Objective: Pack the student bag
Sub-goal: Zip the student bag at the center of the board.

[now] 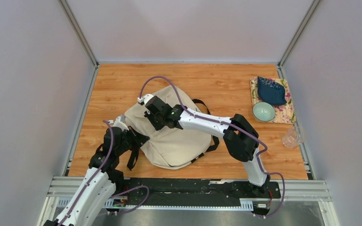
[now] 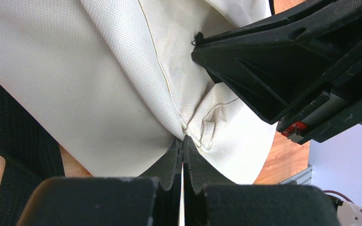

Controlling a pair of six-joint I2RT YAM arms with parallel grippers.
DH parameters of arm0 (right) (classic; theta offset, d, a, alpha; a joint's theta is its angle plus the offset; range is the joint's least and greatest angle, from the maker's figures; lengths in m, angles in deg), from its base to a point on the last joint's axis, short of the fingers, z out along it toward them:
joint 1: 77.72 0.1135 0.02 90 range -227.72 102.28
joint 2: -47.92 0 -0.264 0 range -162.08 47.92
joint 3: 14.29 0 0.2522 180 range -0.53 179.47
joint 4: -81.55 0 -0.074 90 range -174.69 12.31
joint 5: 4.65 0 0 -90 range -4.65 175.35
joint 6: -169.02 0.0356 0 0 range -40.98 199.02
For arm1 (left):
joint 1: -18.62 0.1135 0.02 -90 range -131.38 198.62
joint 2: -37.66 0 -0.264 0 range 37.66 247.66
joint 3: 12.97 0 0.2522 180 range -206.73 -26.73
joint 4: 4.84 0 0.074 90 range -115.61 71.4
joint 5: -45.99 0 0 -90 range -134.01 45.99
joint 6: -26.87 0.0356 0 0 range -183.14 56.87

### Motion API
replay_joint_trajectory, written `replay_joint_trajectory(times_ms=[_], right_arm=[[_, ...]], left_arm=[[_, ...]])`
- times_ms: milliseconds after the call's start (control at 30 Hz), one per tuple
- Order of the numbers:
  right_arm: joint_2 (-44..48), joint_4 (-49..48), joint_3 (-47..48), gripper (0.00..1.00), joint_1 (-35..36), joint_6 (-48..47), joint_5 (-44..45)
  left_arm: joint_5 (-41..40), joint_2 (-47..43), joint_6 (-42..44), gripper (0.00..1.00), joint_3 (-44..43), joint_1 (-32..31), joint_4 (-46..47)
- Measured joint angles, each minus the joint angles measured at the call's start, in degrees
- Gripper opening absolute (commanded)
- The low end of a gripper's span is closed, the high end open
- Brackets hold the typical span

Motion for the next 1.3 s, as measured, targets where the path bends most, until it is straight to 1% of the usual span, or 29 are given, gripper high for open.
replay_joint_trajectory(times_ms=[67,267,400,633,767,1067,1300], right_arm=[[-0.1,-0.2,0.0,0.0,-0.2,0.1,-0.3],[-0.2,-0.3,0.1,0.0,-0.3,0.6,-1.5],[0.0,-1.1,-0.6,0.0,-0.3,1.4,-0.8],[4.2,-3.6,-6.9,0.0,-0.8,3.2,3.6],[7.9,-4.8,-11.9,0.0,-2.1,5.2,5.3],[16.0,-7.6,-21.1,0.0,-5.8,8.9,8.6],[17.3,-8.6,-24.9,0.0,-9.2,11.1,9.7]], left_arm=[[0.0,0.0,0.1,0.0,0.0,0.0,0.0],[0.0,0.0,0.2,0.0,0.0,0.0,0.0],[-0.2,0.0,0.3,0.0,0.0,0.0,-0.1],[-1.5,0.0,2.5,0.0,-2.0,0.0,-3.5],[-2.3,0.1,4.3,0.0,-3.3,0.0,-5.2],[-3.7,0.0,6.0,0.0,-3.3,0.1,-7.8],[-4.2,-0.3,6.9,0.0,-3.6,0.6,-9.7]])
